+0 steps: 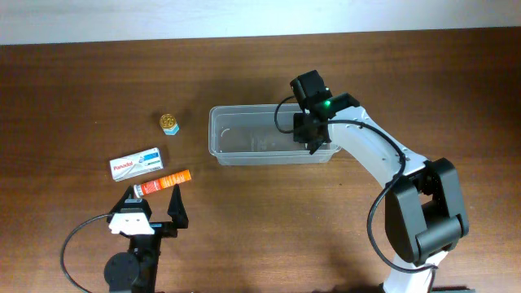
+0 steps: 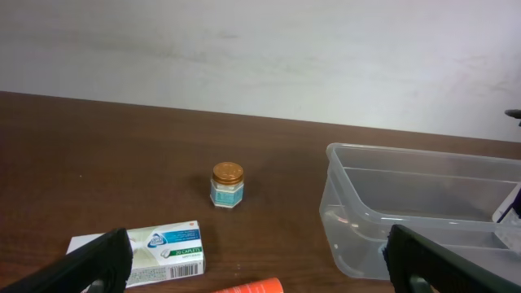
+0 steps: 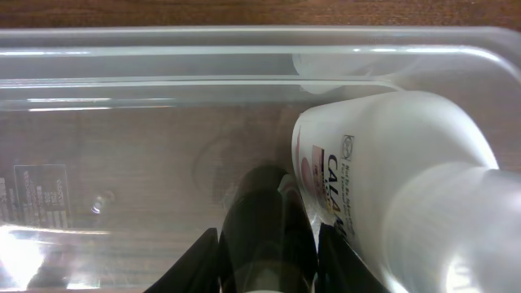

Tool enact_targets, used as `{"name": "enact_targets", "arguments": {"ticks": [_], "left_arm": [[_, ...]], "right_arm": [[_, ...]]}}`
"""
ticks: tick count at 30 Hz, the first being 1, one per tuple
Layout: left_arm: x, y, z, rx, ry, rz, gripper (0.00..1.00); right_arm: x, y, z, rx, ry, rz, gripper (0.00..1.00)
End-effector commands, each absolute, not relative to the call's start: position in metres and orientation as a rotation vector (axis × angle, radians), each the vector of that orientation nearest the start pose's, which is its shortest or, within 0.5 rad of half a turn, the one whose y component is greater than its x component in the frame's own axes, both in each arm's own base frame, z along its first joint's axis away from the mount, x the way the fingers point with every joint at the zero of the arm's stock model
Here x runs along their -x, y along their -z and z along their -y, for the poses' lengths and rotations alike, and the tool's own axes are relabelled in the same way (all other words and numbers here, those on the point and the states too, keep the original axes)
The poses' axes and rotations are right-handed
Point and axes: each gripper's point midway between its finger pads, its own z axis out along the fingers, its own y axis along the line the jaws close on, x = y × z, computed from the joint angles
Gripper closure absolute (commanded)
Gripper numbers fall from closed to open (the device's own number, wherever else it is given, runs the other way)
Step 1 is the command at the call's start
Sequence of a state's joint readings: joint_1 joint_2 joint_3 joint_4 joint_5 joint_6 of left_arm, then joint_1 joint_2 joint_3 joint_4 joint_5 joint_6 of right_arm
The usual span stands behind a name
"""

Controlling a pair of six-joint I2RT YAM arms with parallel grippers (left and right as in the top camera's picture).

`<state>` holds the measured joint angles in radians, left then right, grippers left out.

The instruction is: Pack container

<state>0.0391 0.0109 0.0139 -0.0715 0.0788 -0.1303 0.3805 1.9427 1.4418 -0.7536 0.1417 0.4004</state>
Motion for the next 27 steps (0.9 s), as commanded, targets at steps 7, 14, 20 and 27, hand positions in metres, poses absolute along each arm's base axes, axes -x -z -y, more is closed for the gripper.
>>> {"name": "enact_targets", "arguments": {"ticks": [7, 14, 20, 27], "left_arm": [[-0.246, -0.159, 0.003, 0.067, 0.121, -1.641, 0.01], [-0.246, -0.159, 0.003, 0.067, 0.121, -1.641, 0.01], [-0.246, -0.159, 0.003, 0.067, 0.121, -1.641, 0.01], [-0.246, -0.159, 0.003, 0.067, 0.121, -1.641, 0.01]], "right_arm": [[-0.421, -0.081, -0.14, -0.059, 0.019, -2.738, 0.64], [-0.429, -0.124, -0.144, -0.031, -0.022, -2.659, 0.64], [-0.436, -0.175, -0.146, -0.004, -0.045, -2.596, 0.64], [-0.435, -0.244, -0.142, 0.012, -0.054, -2.515, 0.62]]}}
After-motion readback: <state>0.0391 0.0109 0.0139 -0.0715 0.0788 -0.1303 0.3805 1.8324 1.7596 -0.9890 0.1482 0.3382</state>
